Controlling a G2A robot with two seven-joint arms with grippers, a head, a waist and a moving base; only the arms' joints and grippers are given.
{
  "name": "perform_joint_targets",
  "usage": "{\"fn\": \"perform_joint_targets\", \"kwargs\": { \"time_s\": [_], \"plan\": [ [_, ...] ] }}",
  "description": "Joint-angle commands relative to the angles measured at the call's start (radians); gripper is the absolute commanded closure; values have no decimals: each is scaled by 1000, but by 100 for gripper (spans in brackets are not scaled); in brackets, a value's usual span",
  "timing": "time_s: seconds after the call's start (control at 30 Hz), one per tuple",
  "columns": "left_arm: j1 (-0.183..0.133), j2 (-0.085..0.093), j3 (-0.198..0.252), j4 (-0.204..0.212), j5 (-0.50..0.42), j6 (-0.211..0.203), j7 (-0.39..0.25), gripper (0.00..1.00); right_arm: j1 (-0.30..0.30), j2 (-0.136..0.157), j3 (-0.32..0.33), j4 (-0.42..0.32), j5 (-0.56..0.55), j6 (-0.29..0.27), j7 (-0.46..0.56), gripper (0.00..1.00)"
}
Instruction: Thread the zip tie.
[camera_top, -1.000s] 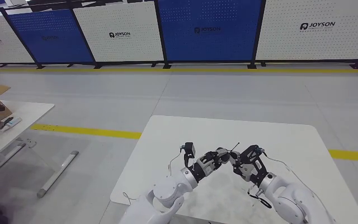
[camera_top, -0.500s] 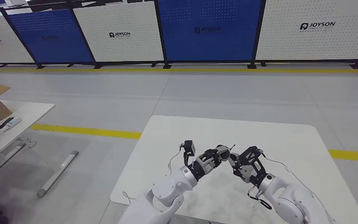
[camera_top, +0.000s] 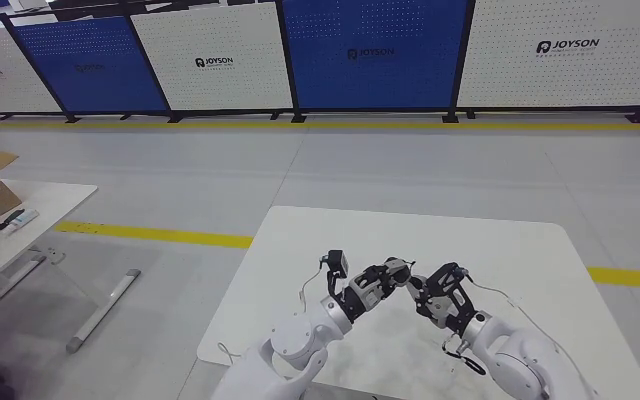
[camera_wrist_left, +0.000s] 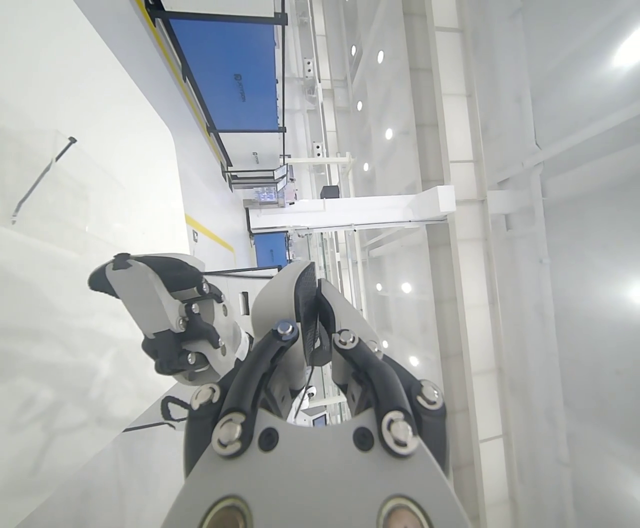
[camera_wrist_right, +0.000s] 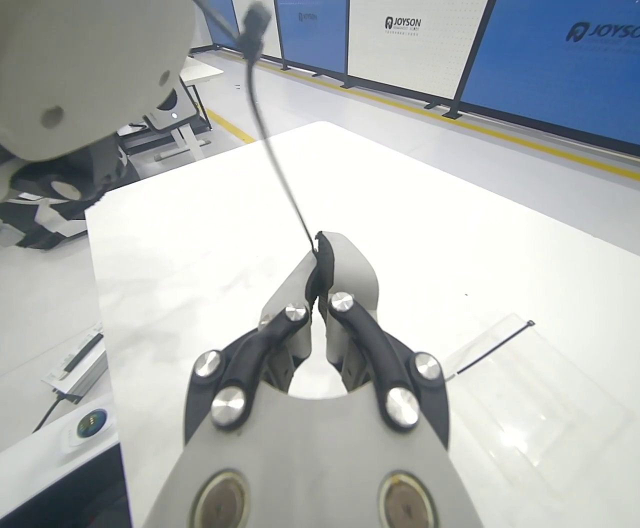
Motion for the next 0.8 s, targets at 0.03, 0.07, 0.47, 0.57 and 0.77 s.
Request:
{"fn": "perform_joint_targets", "kwargs": {
  "time_s": [0.03, 0.07, 0.47, 0.57, 0.77],
  "plan": [
    [3, 0, -1, -2, 0, -3, 0, 100, 1, 1, -5, 3, -1, 0, -1, 100],
    [4, 1, -2, -3, 1, -4, 0, 100, 2, 2, -6, 4, -1, 0, -1, 100],
    [-7, -2, 9, 33, 0, 35, 15, 100, -6, 7, 20, 6, 39, 0, -41, 0],
    [-13, -4, 8, 49, -29, 54, 29, 100, -23, 9, 53, 5, 58, 13, -65, 0],
    [-25, -4, -6, 69, -88, 78, -1, 100, -81, 18, 140, -17, 107, 15, -134, 0]
  ]
}}
